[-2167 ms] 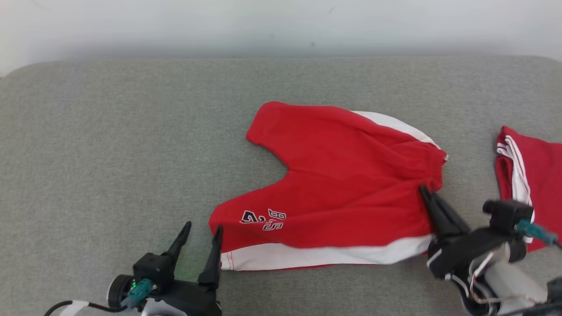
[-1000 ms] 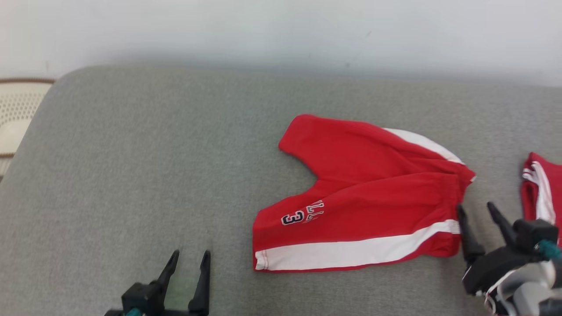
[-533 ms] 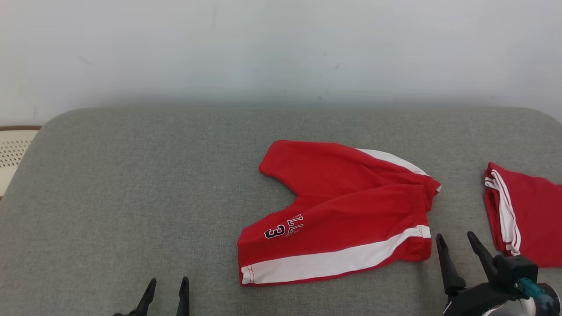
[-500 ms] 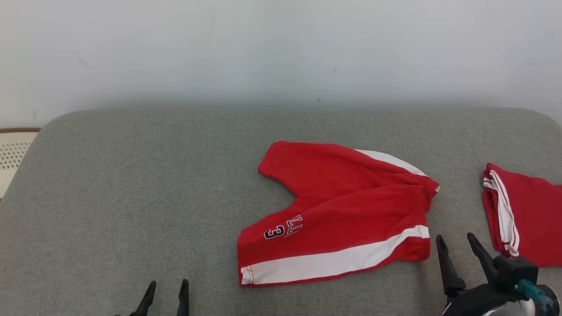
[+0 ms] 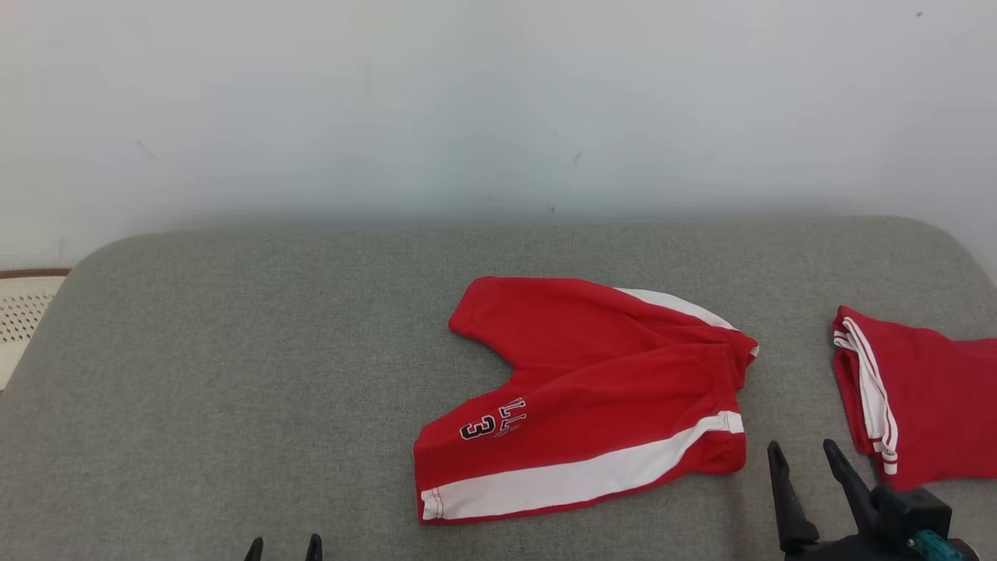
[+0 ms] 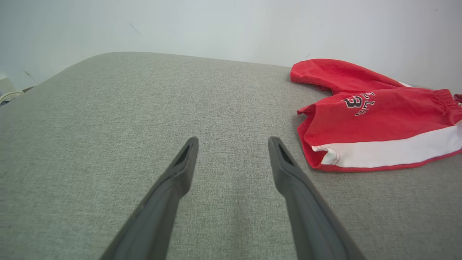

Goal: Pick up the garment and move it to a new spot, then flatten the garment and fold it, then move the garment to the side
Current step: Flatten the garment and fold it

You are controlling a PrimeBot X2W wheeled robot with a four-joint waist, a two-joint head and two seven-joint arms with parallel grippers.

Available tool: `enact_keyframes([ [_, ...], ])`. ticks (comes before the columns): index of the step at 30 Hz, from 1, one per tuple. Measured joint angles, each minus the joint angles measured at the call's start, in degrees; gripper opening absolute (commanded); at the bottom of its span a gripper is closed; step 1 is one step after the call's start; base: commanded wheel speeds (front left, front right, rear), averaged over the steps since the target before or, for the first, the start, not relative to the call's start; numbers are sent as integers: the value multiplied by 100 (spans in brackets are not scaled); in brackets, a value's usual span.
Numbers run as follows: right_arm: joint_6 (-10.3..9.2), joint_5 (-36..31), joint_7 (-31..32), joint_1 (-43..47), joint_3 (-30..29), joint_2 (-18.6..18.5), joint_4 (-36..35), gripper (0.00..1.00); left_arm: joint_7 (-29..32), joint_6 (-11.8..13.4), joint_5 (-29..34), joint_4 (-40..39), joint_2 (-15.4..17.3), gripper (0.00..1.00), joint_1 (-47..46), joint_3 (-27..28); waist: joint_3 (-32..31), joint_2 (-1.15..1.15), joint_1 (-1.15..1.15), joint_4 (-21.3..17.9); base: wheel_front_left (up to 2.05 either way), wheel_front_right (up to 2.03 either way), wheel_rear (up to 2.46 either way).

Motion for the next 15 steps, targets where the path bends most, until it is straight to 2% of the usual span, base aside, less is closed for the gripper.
enact_keyframes([
  [15, 0, -84, 1, 179, 49, 77, 33, 100, 0, -2, 3, -109, 0, 100, 189, 63, -87, 0, 1, -53, 0, 0, 0],
])
